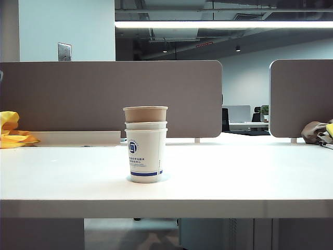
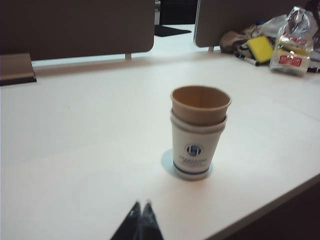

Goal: Pick up all the paper cups on the table one by one and stack them together.

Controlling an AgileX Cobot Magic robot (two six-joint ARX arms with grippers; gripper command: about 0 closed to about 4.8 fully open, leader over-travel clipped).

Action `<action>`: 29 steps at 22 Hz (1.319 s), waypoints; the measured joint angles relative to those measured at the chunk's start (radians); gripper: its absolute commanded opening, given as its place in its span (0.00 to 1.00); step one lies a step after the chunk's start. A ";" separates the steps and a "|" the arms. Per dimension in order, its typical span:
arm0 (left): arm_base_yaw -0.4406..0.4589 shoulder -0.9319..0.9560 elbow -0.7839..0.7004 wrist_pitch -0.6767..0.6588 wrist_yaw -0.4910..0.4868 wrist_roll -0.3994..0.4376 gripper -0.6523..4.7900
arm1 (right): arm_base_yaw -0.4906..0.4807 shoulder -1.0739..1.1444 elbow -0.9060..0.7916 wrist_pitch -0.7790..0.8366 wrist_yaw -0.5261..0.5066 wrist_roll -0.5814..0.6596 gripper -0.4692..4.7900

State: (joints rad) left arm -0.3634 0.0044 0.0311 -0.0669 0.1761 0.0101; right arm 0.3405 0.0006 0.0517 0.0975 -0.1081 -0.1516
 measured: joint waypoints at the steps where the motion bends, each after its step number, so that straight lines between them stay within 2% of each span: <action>1: 0.000 0.000 -0.016 0.006 0.000 0.000 0.11 | -0.008 0.000 -0.009 0.000 0.000 0.000 0.08; 4: 0.000 0.003 -0.030 -0.041 0.000 0.000 0.11 | -0.032 0.000 -0.024 -0.005 0.000 0.000 0.08; 13: 0.003 0.000 -0.028 -0.024 0.000 0.000 0.11 | -0.092 0.001 -0.044 0.006 0.000 0.000 0.08; 29: 0.061 0.000 -0.028 -0.080 -0.001 0.000 0.11 | -0.084 0.001 -0.044 -0.106 0.000 0.000 0.08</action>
State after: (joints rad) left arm -0.3027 0.0048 0.0029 -0.1467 0.1749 0.0105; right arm 0.2562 0.0017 0.0078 -0.0086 -0.1085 -0.1520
